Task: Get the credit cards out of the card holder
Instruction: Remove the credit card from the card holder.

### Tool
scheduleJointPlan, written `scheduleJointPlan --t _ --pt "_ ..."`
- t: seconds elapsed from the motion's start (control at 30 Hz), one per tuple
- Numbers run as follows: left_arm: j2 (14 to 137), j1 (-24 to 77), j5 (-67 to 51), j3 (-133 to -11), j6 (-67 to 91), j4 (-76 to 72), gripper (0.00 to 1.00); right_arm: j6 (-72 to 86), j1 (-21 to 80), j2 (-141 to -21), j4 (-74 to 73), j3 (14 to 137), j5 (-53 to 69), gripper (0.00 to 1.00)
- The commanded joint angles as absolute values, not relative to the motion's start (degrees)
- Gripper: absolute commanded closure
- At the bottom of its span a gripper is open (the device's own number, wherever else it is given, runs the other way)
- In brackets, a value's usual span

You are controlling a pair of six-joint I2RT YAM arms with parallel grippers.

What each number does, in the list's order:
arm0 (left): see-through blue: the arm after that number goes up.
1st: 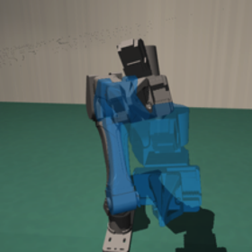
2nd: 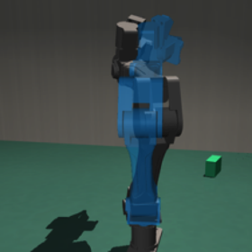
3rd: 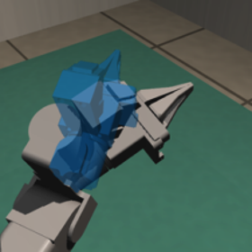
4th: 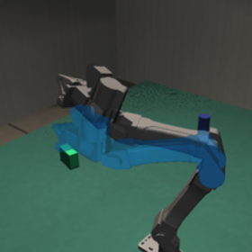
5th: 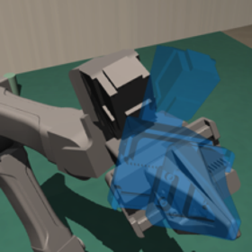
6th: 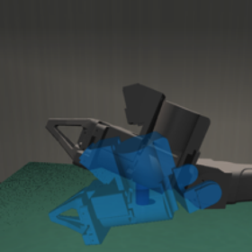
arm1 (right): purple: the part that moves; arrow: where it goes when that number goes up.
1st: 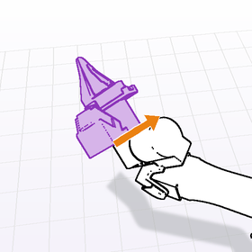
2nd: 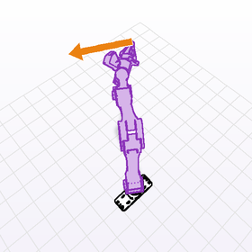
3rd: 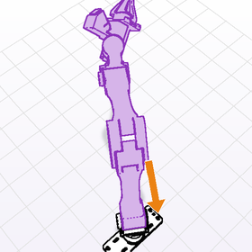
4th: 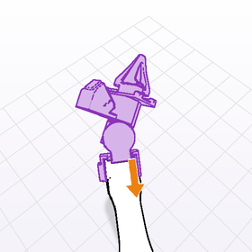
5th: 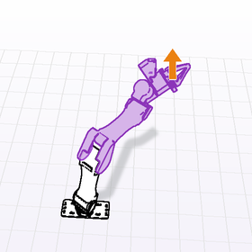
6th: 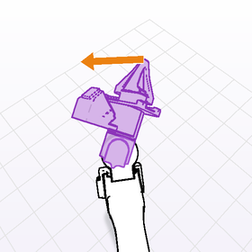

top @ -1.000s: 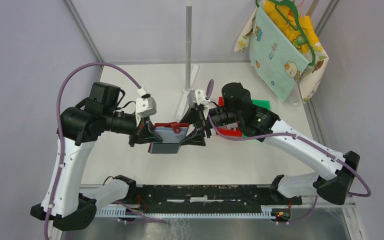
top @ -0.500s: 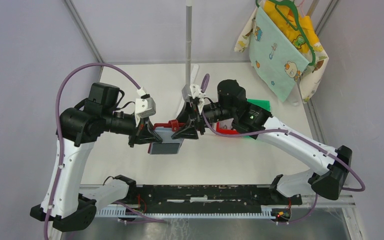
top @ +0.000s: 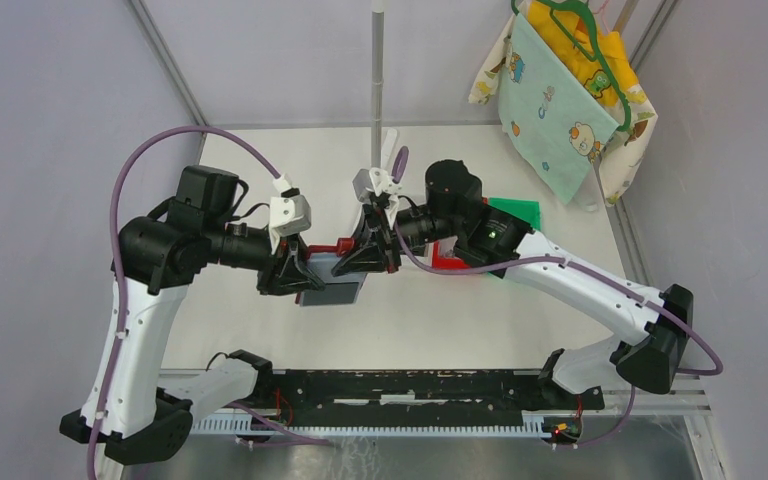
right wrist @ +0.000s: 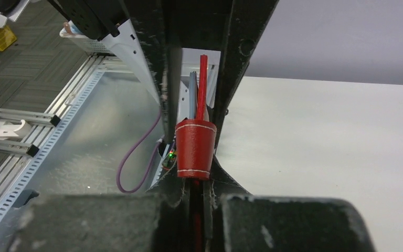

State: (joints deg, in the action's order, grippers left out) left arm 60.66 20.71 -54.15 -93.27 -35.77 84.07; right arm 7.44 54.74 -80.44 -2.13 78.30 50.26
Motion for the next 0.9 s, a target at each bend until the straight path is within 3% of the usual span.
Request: scheduleJointPlan --t 0.0,0.1,0.27,0.47,0.63,0.67,0.73,0.87 --pt "59.22 20.85 -57.63 -93.26 -33.13 79.22 0.52 10.45 53.80 -79.16 2.89 80.90 46.85 1.00" --pt "57.69 20.85 -58.66 -91.39 -28.59 74.92 0.43 23.23 51.38 -75.22 21.63 73.65 45.83 1.00" --pt "55.29 20.85 -61.14 -88.15 -22.63 69.15 0.44 40.45 49.39 -69.26 51.10 59.86 38.27 1.00" --pt "54.95 20.89 -63.16 -85.69 -18.89 65.41 0.70 50.09 50.35 -67.65 67.10 50.92 30.70 1.00" --pt "55.58 20.89 -62.63 -85.50 -15.66 62.95 0.91 46.69 52.59 -66.85 65.11 48.85 29.15 1.00" --pt "55.57 20.87 -62.24 -85.64 -15.52 62.66 0.95 46.03 52.58 -66.60 64.23 48.50 29.18 0.96" --pt "55.71 20.86 -60.36 -85.78 -15.10 62.54 0.98 41.98 52.54 -65.09 59.16 48.00 28.88 0.69" --pt "57.01 20.89 -56.56 -86.39 -18.12 65.69 0.98 30.26 52.21 -62.41 43.57 51.19 30.07 0.39"
